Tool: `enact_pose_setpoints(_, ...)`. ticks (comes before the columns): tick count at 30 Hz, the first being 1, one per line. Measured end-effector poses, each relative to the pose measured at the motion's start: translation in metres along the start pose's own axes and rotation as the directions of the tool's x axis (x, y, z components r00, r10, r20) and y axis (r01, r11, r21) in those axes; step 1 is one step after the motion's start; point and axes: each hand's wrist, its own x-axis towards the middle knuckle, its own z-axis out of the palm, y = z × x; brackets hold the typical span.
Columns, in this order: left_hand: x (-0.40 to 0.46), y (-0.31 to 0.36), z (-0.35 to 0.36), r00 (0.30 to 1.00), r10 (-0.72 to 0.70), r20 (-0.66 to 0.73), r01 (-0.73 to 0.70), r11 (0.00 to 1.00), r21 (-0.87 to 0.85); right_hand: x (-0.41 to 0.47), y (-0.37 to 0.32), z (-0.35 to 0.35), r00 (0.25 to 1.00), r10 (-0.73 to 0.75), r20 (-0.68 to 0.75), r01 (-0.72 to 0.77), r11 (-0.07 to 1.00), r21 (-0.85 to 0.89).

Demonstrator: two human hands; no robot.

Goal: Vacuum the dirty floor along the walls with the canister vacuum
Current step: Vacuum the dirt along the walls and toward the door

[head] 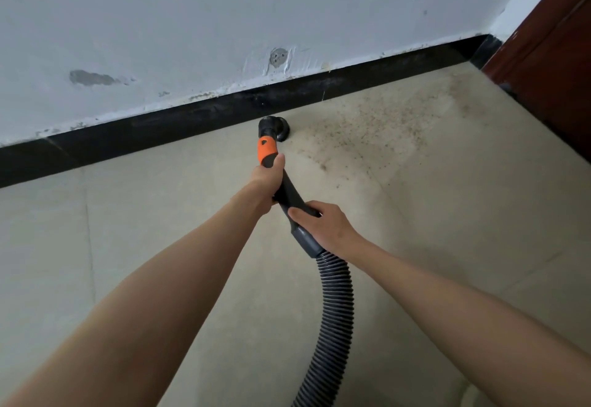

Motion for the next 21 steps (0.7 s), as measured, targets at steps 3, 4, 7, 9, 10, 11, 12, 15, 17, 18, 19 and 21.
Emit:
enact_pose_setpoints(3, 0.0, 0.005, 0.008, 1.0, -0.006, -0.014, 0.006, 1.0, 0.008, 0.004, 0.0, -0.007, 1.0, -0.003, 0.027, 0.003, 1.0, -0.009)
enact_pose_setpoints(4, 0.001, 0.006, 0.011, 1.0, -0.011, -0.02, 0.011, 1.0, 0.006, 0.005, 0.001, -0.01, 0.999, -0.008, 0.037, 0.008, 1.0, -0.017)
enact_pose_setpoints(7, 0.002, 0.007, 0.023, 0.999, -0.017, -0.04, 0.018, 1.0, 0.015, 0.009, 0.007, -0.02, 0.999, -0.018, 0.051, 0.019, 1.0, -0.024)
enact_pose_setpoints(9, 0.001, 0.008, 0.036, 0.998, -0.002, -0.058, 0.005, 0.999, 0.051, 0.01, 0.013, -0.03, 0.998, -0.019, 0.063, 0.018, 1.0, 0.008)
enact_pose_setpoints(10, -0.001, 0.009, 0.044, 0.998, 0.008, -0.066, -0.004, 0.997, 0.071, 0.01, 0.016, -0.036, 0.997, -0.019, 0.071, 0.017, 0.999, 0.03)
enact_pose_setpoints(11, -0.001, 0.01, 0.052, 0.997, 0.013, -0.072, -0.007, 0.996, 0.085, 0.01, 0.019, -0.042, 0.997, -0.018, 0.078, 0.014, 0.999, 0.05)
enact_pose_setpoints(12, -0.002, 0.012, 0.061, 0.997, 0.015, -0.076, -0.008, 0.995, 0.096, 0.011, 0.023, -0.048, 0.996, -0.017, 0.082, 0.012, 0.998, 0.066)
enact_pose_setpoints(15, -0.001, 0.016, 0.082, 0.995, 0.018, -0.094, -0.005, 0.99, 0.144, 0.015, 0.033, -0.064, 0.996, -0.021, 0.09, 0.01, 0.992, 0.123)
enact_pose_setpoints(17, 0.003, 0.019, 0.093, 0.993, 0.023, -0.117, 0.0, 0.981, 0.194, 0.019, 0.039, -0.072, 0.995, -0.026, 0.097, 0.009, 0.984, 0.176)
enact_pose_setpoints(18, 0.004, 0.022, 0.098, 0.991, 0.028, -0.127, 0.0, 0.977, 0.211, 0.021, 0.041, -0.076, 0.994, -0.03, 0.101, 0.009, 0.979, 0.203)
enact_pose_setpoints(19, 0.004, 0.024, 0.104, 0.991, 0.032, -0.133, -0.001, 0.974, 0.227, 0.022, 0.044, -0.08, 0.994, -0.033, 0.106, 0.008, 0.973, 0.231)
enact_pose_setpoints(21, 0.005, 0.03, 0.116, 0.99, 0.033, -0.139, 0.005, 0.965, 0.261, 0.025, 0.049, -0.088, 0.993, -0.036, 0.116, 0.0, 0.956, 0.295)
